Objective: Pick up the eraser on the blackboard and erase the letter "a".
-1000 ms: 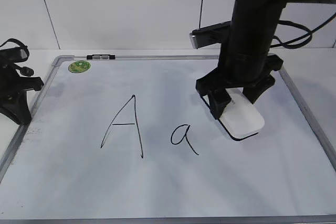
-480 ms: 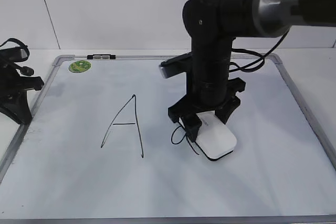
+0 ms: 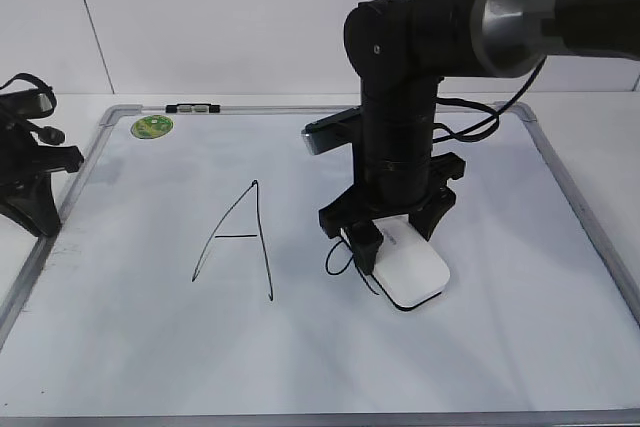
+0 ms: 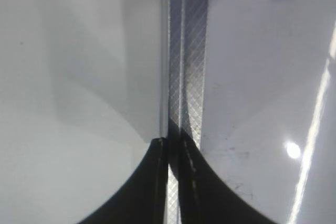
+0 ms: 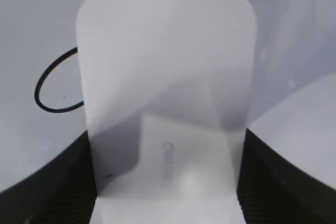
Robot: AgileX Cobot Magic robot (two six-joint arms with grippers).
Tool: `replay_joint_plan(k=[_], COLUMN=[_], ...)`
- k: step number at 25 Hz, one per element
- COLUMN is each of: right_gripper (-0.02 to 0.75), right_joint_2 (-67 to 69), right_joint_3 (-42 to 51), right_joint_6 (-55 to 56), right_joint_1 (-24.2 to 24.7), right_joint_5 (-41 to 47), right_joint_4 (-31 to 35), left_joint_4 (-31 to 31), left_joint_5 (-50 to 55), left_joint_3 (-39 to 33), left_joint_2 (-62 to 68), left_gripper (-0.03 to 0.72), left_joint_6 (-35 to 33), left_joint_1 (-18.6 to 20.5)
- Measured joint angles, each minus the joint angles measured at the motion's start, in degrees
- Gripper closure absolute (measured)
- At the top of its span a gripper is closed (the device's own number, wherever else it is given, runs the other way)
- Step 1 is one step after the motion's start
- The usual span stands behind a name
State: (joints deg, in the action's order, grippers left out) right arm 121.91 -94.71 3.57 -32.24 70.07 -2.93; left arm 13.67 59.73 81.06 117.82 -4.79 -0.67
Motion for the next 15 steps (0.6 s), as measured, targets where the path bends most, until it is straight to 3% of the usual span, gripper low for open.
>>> replay_joint_plan(k=[10, 15], right_gripper=[0.200, 0.200], right_joint_2=[0.2, 0.2], right_joint_3=[-0.1, -0.1], right_joint_6=[0.0, 0.3], right_joint_1=[-7.6, -8.3], right_joint_5=[-0.1, -0.1], right_joint_4=[-1.4, -2.0], left_joint_4=[0.0, 0.1], left_joint_5=[0.0, 0.0], left_joint_3=[0.0, 0.0], left_joint_2=[0.0, 0.0], left_gripper=[0.673, 0.673], left_joint_6=[0.0, 0.0], left_joint_1=[0.0, 0.0])
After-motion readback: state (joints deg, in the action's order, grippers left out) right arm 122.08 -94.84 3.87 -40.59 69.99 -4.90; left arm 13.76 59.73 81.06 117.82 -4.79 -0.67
